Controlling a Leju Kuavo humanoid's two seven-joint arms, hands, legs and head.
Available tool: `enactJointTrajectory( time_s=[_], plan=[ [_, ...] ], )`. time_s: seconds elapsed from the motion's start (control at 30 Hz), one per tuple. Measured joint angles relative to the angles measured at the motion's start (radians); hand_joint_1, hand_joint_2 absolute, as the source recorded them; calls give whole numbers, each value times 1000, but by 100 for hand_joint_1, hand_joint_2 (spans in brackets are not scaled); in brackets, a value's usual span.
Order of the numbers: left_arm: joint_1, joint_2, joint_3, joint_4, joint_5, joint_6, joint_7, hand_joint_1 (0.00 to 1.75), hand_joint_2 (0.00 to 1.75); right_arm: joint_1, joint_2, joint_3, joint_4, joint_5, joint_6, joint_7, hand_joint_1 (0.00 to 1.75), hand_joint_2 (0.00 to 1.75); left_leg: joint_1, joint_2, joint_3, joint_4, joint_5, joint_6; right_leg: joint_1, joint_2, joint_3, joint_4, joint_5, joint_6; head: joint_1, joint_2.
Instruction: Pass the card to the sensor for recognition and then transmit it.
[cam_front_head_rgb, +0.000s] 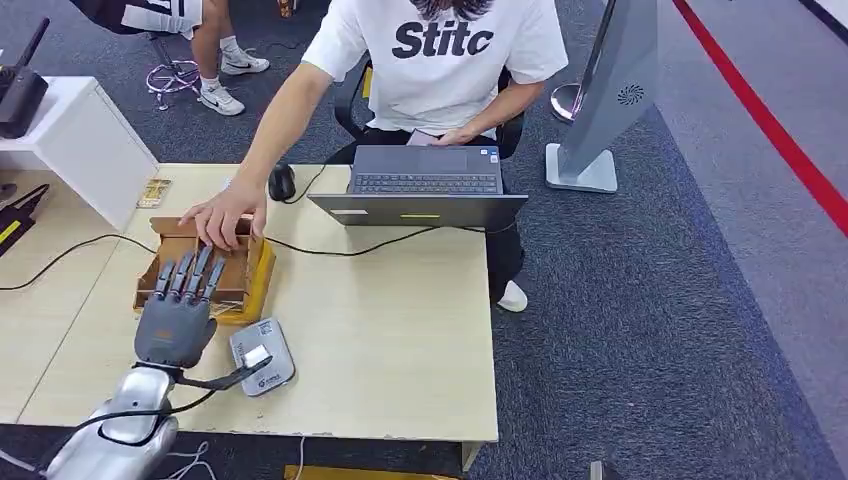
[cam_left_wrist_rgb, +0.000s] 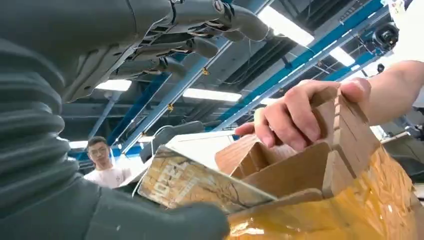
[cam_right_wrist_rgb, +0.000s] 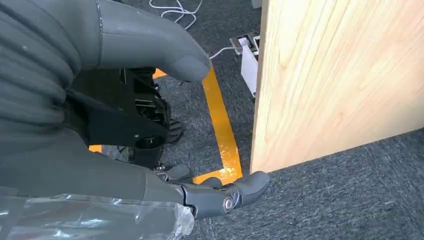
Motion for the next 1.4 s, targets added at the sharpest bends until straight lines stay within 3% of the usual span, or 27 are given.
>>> enactJointTrajectory(
  time_s=[0.47, 1.3, 1.4],
  plan=[
    [33, 27, 19, 20, 0, 3, -27, 175, 175, 3, 0, -3, 0, -5, -1, -3, 0, 175, 0, 0, 0, 0, 0, 0, 0, 0, 0, 0, 0, 0, 0, 0],
    [29, 25, 53, 20, 0, 5, -47, 175, 175, 3, 0, -17, 0, -8, -4, -3, 0, 175, 0, 0, 1, 0, 0, 0, 0, 0, 0, 0, 0, 0, 0, 0],
    [7, 23, 66, 11, 0, 3, -90, 175, 175, 2, 0, -17, 0, -1, -5, 0, 0, 175, 0, 0, 0, 0, 0, 0, 0, 0, 0, 0, 0, 0, 0, 0]
  ],
)
